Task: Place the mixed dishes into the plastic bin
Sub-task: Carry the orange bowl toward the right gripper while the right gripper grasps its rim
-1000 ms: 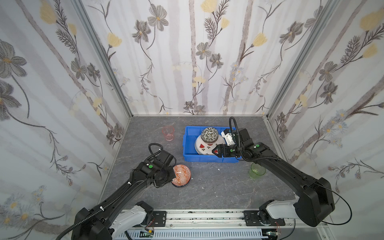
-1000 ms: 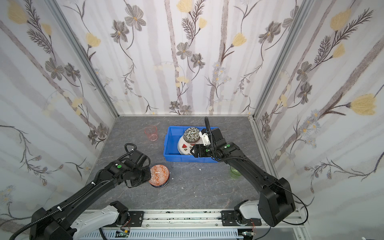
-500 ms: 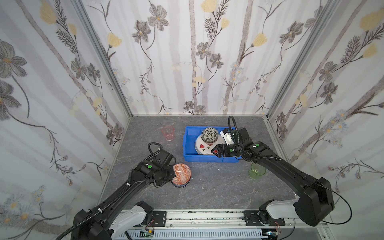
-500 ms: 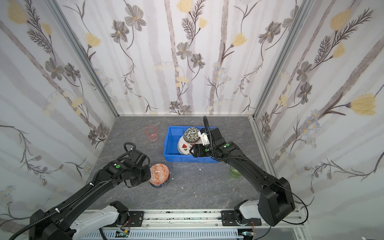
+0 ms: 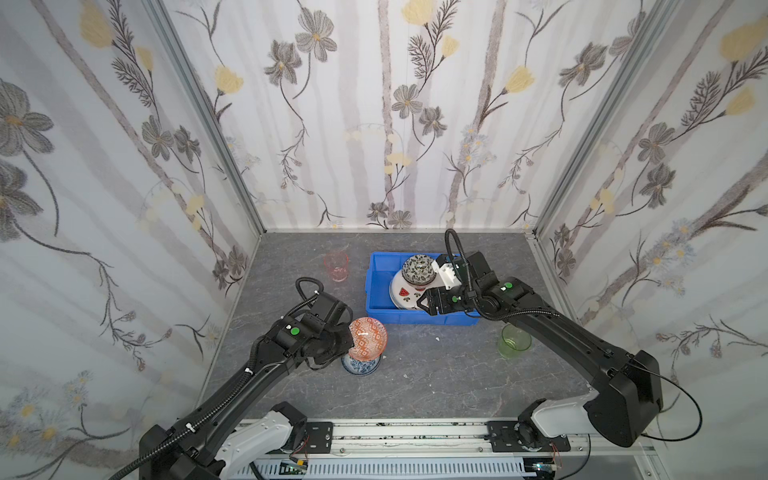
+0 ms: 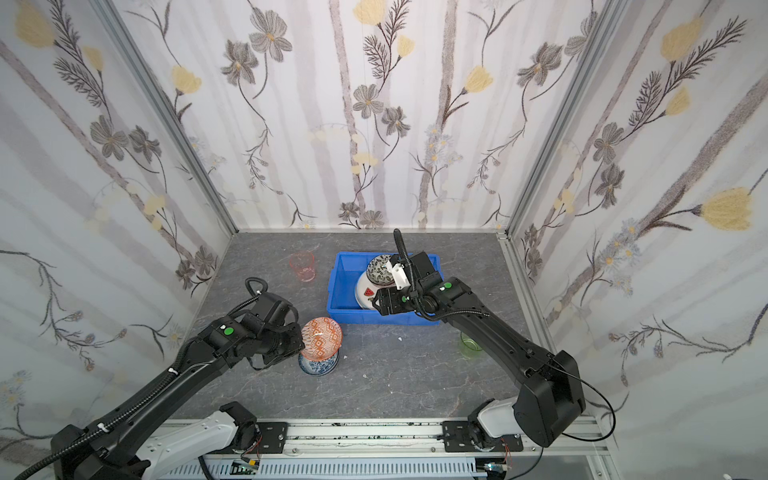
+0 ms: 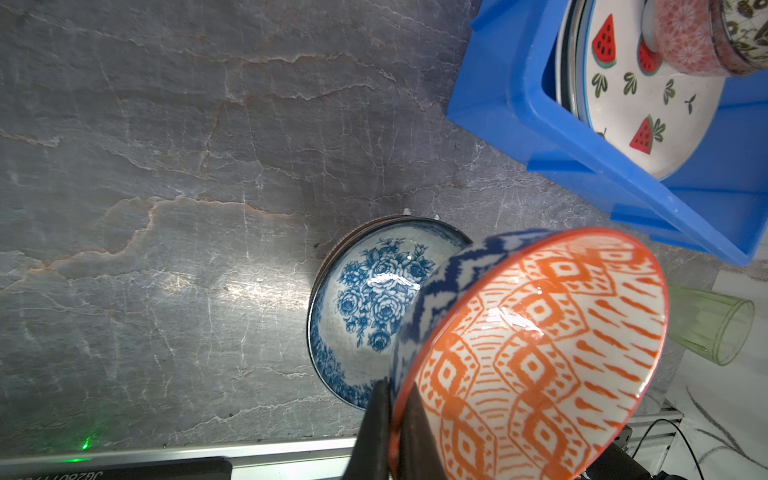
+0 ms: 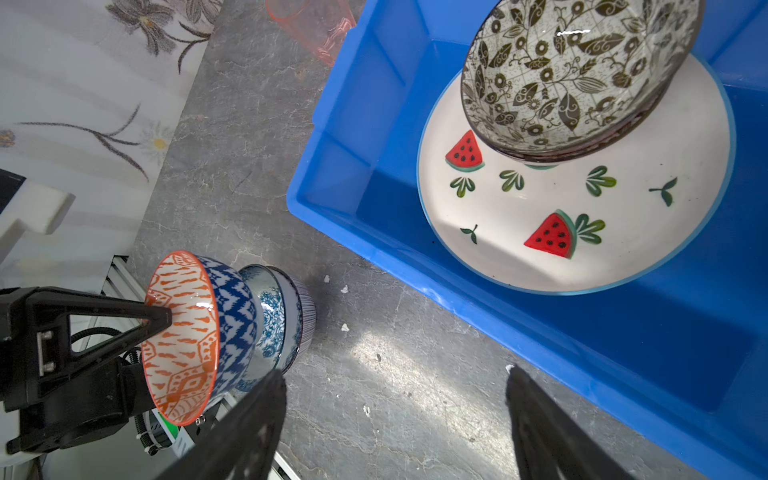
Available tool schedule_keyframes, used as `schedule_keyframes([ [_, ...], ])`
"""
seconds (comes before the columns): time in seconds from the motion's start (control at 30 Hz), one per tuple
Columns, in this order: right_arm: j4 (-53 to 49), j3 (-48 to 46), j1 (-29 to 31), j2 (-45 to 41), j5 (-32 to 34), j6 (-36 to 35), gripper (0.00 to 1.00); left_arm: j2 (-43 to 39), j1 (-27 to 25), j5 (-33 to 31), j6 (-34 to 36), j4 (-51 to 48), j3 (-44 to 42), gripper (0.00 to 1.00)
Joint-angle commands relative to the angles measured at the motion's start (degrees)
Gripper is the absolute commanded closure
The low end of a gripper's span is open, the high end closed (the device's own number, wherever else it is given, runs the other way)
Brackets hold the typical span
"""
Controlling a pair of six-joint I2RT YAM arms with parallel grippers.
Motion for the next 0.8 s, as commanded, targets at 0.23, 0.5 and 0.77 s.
schedule_keyframes([
  [0.23,-6.7,8.4,6.4,4.4,7.7,-0.2,0.21,6.7,-1.1,-4.5,0.3,1.0,9.1,1.00],
  [0.5,-7.6,11.5,9.2,6.6,9.4,0.3,0.24,12.4,-3.8,-6.1,1.1,1.3,13.9,1.00],
  [0.77,-7.3,12.8,10.4,9.1,9.4,0.5,0.26,16.6,-6.7,-6.8,0.8,2.0,16.6,1.00],
])
